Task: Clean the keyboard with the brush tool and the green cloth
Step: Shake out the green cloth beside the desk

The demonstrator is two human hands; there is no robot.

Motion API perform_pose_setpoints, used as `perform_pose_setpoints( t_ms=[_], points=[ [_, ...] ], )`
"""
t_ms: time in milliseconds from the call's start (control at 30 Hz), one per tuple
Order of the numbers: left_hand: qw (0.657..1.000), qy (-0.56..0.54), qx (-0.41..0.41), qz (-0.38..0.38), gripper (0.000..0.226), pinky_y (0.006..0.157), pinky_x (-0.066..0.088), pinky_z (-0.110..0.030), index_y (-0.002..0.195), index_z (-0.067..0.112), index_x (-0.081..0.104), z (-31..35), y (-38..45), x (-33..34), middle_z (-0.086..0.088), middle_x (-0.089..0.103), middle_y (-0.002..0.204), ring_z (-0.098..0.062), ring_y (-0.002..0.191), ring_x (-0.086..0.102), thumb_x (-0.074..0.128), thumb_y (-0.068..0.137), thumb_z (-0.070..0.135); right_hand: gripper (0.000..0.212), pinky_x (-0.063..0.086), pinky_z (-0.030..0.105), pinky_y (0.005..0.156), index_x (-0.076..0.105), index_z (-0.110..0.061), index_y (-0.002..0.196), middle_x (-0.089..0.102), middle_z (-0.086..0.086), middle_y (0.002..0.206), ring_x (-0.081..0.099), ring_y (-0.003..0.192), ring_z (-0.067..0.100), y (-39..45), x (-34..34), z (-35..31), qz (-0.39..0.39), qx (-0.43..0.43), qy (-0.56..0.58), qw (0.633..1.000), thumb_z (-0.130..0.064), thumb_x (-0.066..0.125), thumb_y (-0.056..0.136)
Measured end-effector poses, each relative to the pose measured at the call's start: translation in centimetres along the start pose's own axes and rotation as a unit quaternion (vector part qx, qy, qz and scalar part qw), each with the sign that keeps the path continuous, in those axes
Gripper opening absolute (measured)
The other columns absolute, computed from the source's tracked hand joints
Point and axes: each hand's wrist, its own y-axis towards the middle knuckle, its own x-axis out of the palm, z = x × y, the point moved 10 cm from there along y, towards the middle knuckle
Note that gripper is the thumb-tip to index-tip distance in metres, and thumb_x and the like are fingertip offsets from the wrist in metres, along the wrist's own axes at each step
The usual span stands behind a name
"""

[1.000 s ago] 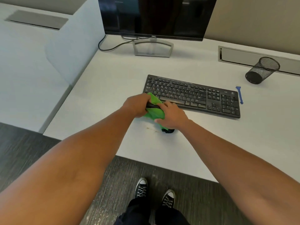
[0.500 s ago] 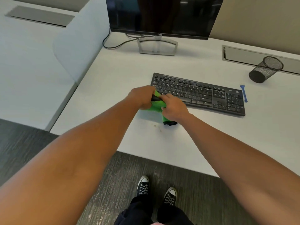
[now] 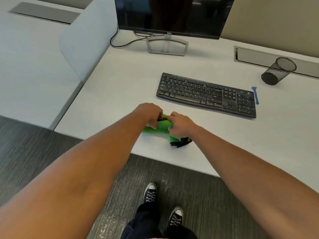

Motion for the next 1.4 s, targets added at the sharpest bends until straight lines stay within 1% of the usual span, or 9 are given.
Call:
perform_pose_setpoints(
  t_ms=[133, 267, 433, 533, 700, 900, 1100, 1200, 1400],
  points=[
    [0.990, 0.081, -0.026, -0.113, 0.049, 0.092, 0.051, -0.036, 0.128, 0.026, 0.063, -0.4, -2.2, 2.9, 0.002, 0.064, 0.123, -0.023, 0.111, 0.060, 0.081, 0.083, 0.029, 0.050, 0.049, 0.038, 0.079, 0.050, -0.026, 0.133, 0.049, 0.008, 0.108, 0.056, 0.095, 0.029, -2.4, 2.5, -4.0, -0.016, -0.002, 0.049, 0.999, -0.020, 0.054, 0.083],
    [0.936, 0.187, -0.082, -0.288, 0.051, 0.088, 0.048, -0.033, 0.132, 0.022, 0.065, -3.8, -6.5, 6.9, 0.005, 0.062, 0.128, -0.021, 0.108, 0.058, 0.080, 0.085, 0.031, 0.023, 0.053, 0.036, 0.073, 0.055, -0.016, 0.103, 0.060, 0.010, 0.102, 0.059, 0.088, 0.029, -4.3, 6.8, -11.2, -0.077, -0.045, 0.116, 0.989, -0.019, 0.057, 0.081],
    [0.898, 0.220, -0.098, -0.367, 0.054, 0.088, 0.041, -0.033, 0.143, 0.023, 0.055, -5.6, -10.4, 6.9, 0.001, 0.055, 0.141, -0.020, 0.109, 0.050, 0.070, 0.094, 0.037, 0.026, 0.056, 0.040, 0.076, 0.059, -0.016, 0.106, 0.063, 0.009, 0.100, 0.061, 0.086, 0.028, -5.3, 6.9, -14.4, -0.063, -0.066, 0.187, 0.978, -0.018, 0.059, 0.080],
    [0.932, 0.161, -0.109, -0.306, 0.057, 0.091, 0.047, -0.036, 0.142, 0.026, 0.057, -5.1, -9.0, 4.3, 0.000, 0.059, 0.136, -0.024, 0.117, 0.057, 0.074, 0.090, 0.041, 0.031, 0.056, 0.036, 0.071, 0.060, -0.019, 0.107, 0.063, 0.007, 0.099, 0.062, 0.086, 0.027, -5.2, 3.4, -11.3, -0.012, -0.047, 0.188, 0.981, -0.015, 0.059, 0.077],
    [0.989, 0.092, -0.070, -0.092, 0.043, 0.088, 0.053, -0.039, 0.125, 0.022, 0.068, -0.1, -3.8, -1.9, -0.001, 0.068, 0.114, -0.025, 0.104, 0.064, 0.078, 0.085, 0.033, 0.047, 0.047, 0.030, 0.067, 0.061, -0.030, 0.120, 0.060, 0.003, 0.101, 0.060, 0.090, 0.024, -4.7, -2.4, -3.2, 0.110, 0.004, 0.143, 0.984, -0.016, 0.057, 0.076],
    [0.988, -0.068, -0.001, 0.137, 0.027, 0.072, 0.042, -0.034, 0.117, 0.024, 0.061, 8.6, 0.2, -4.1, -0.002, 0.066, 0.111, -0.028, 0.098, 0.065, 0.061, 0.090, 0.020, 0.051, 0.046, 0.037, 0.075, 0.048, -0.027, 0.135, 0.047, 0.008, 0.118, 0.048, 0.108, 0.030, -7.0, -4.0, 7.8, 0.177, 0.114, 0.015, 0.977, -0.022, 0.058, 0.085],
    [0.986, -0.119, 0.051, 0.107, 0.030, 0.073, 0.041, -0.034, 0.113, 0.025, 0.059, 13.3, 2.6, 0.2, 0.000, 0.063, 0.112, -0.025, 0.101, 0.061, 0.057, 0.089, 0.007, 0.053, 0.040, 0.035, 0.071, 0.037, -0.023, 0.140, 0.036, 0.010, 0.111, 0.049, 0.090, 0.031, -9.8, 1.1, 11.3, 0.074, 0.159, 0.034, 0.984, -0.034, 0.052, 0.091],
    [0.993, -0.091, 0.048, 0.056, 0.029, 0.076, 0.050, -0.034, 0.107, 0.025, 0.061, 13.1, 2.1, 0.2, 0.001, 0.064, 0.109, -0.022, 0.098, 0.060, 0.059, 0.085, 0.006, 0.053, 0.040, 0.034, 0.068, 0.036, -0.021, 0.140, 0.029, 0.006, 0.105, 0.049, 0.076, 0.026, -9.7, 1.9, 9.5, 0.040, 0.147, 0.071, 0.986, -0.030, 0.052, 0.090],
    [0.998, -0.049, -0.012, -0.038, 0.036, 0.086, 0.056, -0.037, 0.086, 0.030, 0.060, 8.5, -0.7, 2.7, 0.003, 0.068, 0.104, -0.021, 0.097, 0.064, 0.081, 0.075, 0.005, 0.052, 0.041, 0.033, 0.068, 0.039, -0.018, 0.136, 0.029, 0.005, 0.106, 0.050, 0.080, 0.025, -9.3, 4.0, 2.8, -0.026, 0.098, 0.090, 0.991, -0.024, 0.055, 0.087]
  ],
)
